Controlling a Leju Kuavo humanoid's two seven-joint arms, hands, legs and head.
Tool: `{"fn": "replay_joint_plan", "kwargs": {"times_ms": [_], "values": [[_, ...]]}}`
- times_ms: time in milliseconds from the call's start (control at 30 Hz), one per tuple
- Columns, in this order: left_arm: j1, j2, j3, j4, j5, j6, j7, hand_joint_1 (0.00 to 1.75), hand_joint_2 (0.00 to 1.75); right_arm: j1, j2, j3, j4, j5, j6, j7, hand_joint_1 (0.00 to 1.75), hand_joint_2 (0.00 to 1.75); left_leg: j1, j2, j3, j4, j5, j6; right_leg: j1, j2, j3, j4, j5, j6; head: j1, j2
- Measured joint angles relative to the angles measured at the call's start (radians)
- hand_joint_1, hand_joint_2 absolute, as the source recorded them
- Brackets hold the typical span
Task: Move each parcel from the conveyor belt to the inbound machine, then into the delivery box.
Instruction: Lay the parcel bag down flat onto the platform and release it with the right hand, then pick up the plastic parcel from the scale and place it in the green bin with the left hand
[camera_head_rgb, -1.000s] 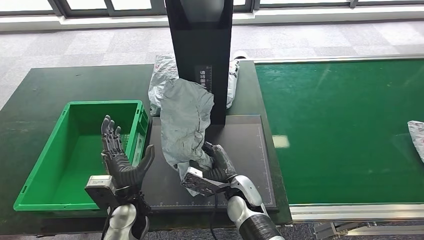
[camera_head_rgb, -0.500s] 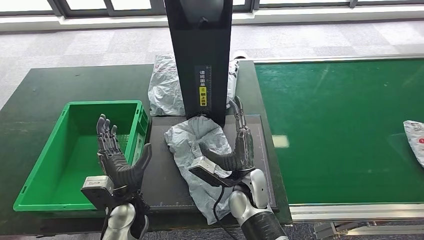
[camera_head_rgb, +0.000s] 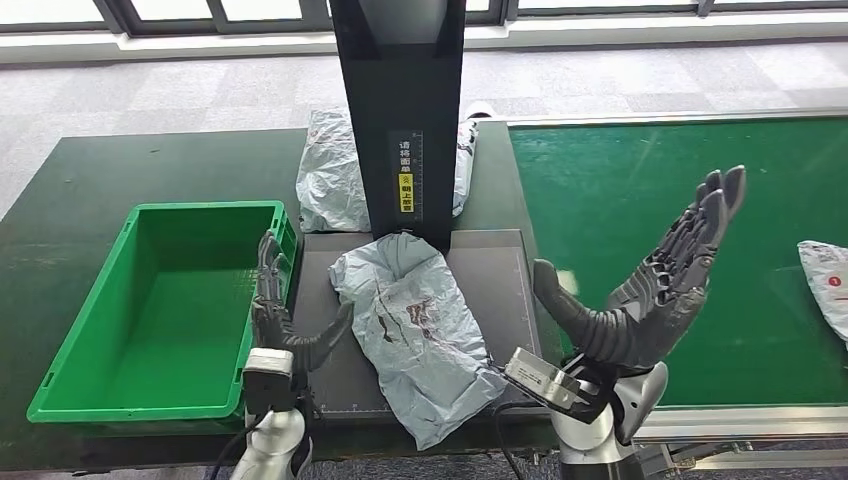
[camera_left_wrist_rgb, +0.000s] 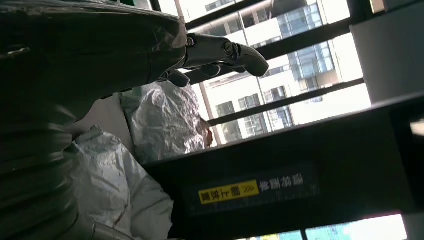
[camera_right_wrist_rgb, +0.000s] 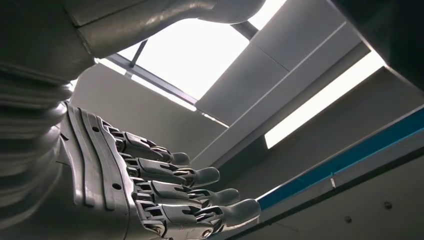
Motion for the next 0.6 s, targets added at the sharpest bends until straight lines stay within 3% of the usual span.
{"fn": "replay_joint_plan", "kwargs": {"times_ms": [333, 467, 600], "values": [[-0.153, -0.017, -0.059, 0.259, -0.146, -0.035, 0.009, 0.0, 1.75, 0.023, -0.001, -0.064, -0.092, -0.044, 0.003, -0.039, 0.0, 1.75, 0.0, 0.002, 0.0, 0.0, 0.001, 0.001, 0.0, 0.001, -0.001, 0.0, 0.002, -0.001, 0.0, 0.0], [-0.266, -0.044, -0.098, 0.472, -0.332, -0.069, 0.068, 0.0, 1.75, 0.027, -0.001, -0.083, -0.111, -0.068, 0.003, -0.052, 0.0, 1.75, 0.0, 0.002, 0.0, 0.0, 0.002, 0.002, -0.001, 0.001, 0.0, 0.0, 0.003, 0.0, 0.0, 0.0], [-0.334, -0.064, -0.133, 0.644, -0.416, -0.063, 0.138, 0.0, 1.75, 0.032, -0.001, -0.107, -0.128, -0.076, 0.003, -0.052, 0.0, 1.75, -0.001, 0.003, -0.001, 0.0, 0.002, 0.002, -0.002, 0.003, -0.001, 0.0, 0.004, 0.001, 0.0, 0.0]]}}
